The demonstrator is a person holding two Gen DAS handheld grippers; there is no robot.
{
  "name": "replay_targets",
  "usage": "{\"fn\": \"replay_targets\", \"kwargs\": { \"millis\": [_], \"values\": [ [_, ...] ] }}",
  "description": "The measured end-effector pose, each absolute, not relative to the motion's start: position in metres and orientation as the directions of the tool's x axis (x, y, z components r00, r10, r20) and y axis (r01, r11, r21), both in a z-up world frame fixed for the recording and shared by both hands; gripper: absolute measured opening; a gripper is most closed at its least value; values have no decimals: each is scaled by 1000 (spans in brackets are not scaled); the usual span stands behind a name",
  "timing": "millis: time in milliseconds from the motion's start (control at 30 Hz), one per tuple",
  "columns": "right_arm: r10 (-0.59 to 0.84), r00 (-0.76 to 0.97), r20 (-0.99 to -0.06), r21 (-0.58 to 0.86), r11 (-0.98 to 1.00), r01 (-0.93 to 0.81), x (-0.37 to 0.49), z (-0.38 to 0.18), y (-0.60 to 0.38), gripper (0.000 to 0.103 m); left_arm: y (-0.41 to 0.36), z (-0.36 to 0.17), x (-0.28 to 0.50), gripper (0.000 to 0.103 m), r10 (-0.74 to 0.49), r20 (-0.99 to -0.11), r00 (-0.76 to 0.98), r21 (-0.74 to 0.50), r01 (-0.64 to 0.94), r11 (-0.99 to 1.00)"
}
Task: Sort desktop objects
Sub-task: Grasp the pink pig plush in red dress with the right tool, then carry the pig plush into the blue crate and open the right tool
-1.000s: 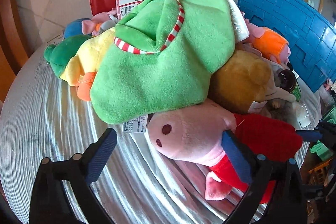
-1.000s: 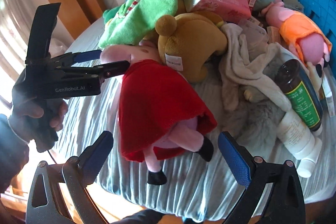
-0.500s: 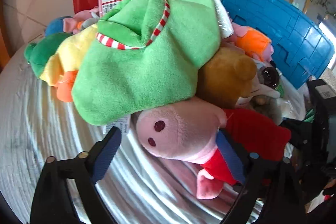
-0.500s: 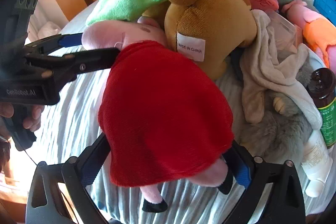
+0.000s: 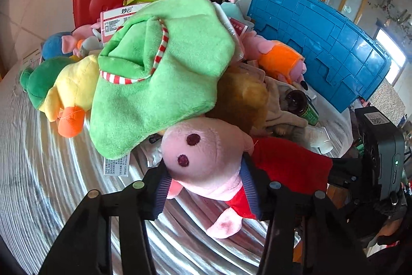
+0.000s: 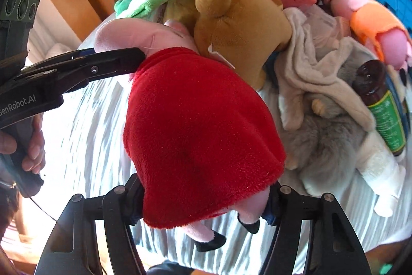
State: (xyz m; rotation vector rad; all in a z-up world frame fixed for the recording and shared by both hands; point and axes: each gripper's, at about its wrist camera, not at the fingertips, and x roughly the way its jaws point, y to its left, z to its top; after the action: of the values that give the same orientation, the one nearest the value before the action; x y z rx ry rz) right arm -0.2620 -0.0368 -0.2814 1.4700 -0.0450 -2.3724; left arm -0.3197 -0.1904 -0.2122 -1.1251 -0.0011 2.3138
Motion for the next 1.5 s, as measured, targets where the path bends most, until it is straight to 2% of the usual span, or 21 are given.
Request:
{"fn": "replay_targets", "kwargs": {
  "millis": [133, 400, 767, 967, 1200, 1300, 1500],
  "values": [
    [-288, -444, -849, 177, -945, 274, -245, -258, -26, 67, -181, -188, -308, 49, 505, -705, -498, -228, -515, -826],
    [-213, -586, -782, 102, -971, 217, -219, -192, 2, 67, -147, -116, -293, 49, 584, -610, -536, -168, -632, -756],
    [3, -805, -593, -51, -998, 34, -197, -79, 50, 67, -77, -9, -282, 50, 726, -432, -535, -54, -788, -613],
    [163, -867, -471, -89, -987, -137, -182, -20, 109, 67, 0, 49, -276, 50, 814, -335, -475, 28, -868, -495],
    [314, -875, -368, -106, -949, -296, -165, 36, 206, 68, 111, 98, -279, 50, 893, -259, -367, 14, -926, -377],
    [343, -869, -356, -106, -939, -328, -163, 45, 253, 68, 163, 111, -283, 50, 907, -237, -349, 15, -934, -356],
    [348, -860, -374, -82, -936, -343, -172, 52, 353, 68, 253, 120, -307, 50, 910, -248, -332, -33, -936, -351]
  ]
}}
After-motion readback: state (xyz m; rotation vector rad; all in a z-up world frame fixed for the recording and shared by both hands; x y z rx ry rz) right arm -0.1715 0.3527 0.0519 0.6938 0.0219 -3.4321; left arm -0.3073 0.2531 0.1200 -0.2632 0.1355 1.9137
